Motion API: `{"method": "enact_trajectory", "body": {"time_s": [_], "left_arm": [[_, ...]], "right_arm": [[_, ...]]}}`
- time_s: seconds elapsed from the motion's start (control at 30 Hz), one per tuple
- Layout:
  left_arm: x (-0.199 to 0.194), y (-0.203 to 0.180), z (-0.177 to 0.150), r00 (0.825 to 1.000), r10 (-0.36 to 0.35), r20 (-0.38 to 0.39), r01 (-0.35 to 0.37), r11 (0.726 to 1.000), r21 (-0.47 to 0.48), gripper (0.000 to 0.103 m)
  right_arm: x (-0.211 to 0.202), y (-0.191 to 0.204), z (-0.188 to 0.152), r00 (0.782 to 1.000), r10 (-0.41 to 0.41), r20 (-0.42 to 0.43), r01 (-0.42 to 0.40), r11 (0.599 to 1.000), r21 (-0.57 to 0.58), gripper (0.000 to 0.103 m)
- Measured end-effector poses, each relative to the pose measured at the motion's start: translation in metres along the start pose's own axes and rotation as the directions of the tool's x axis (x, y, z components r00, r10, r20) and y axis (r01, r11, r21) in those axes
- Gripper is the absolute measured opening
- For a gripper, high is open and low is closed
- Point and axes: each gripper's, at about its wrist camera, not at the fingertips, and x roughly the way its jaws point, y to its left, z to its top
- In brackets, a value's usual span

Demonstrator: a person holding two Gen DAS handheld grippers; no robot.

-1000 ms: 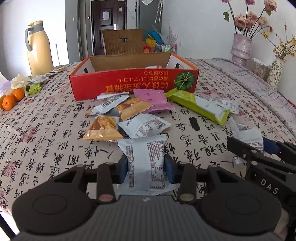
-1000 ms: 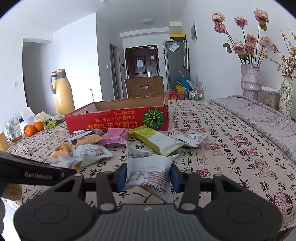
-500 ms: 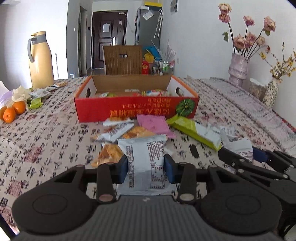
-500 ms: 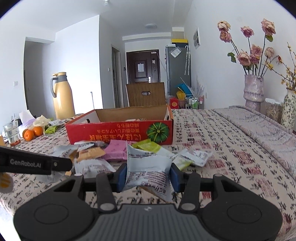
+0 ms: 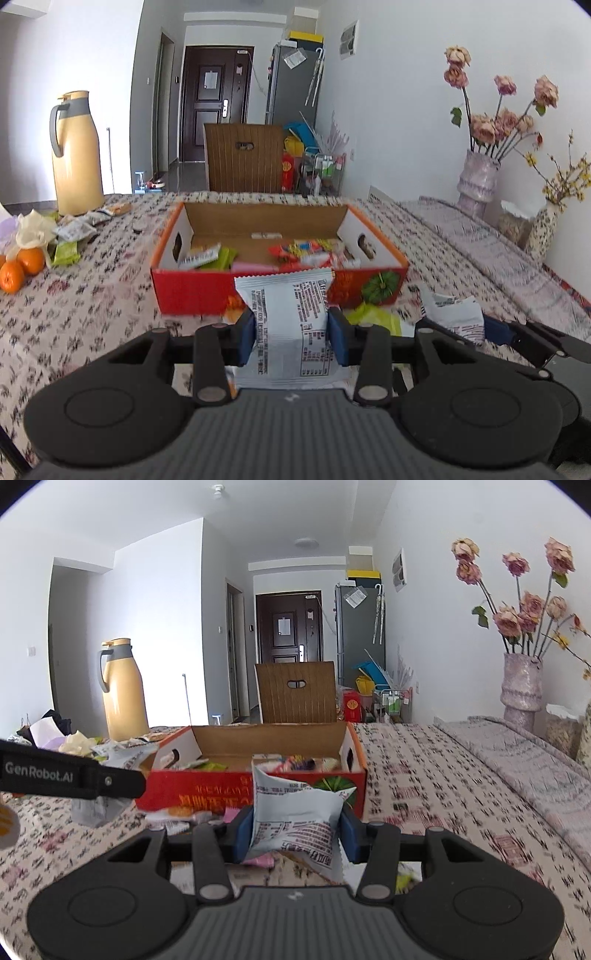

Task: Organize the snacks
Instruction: 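Carry both white packets into the box and open both tools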

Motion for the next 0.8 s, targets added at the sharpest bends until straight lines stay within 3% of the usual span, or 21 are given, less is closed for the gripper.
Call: {"method": "enact_trajectory", "body": {"time_s": [0.8], "left_arm": [[0.077,0.039,0.106,0.994,0.051,0.093,-0.049,0.998,-0.028,0.041]], "right_arm": [[0.107,0.027,0.093,0.996,0.05,0.067,-0.047,0.998,-0.052,0.047]]}}
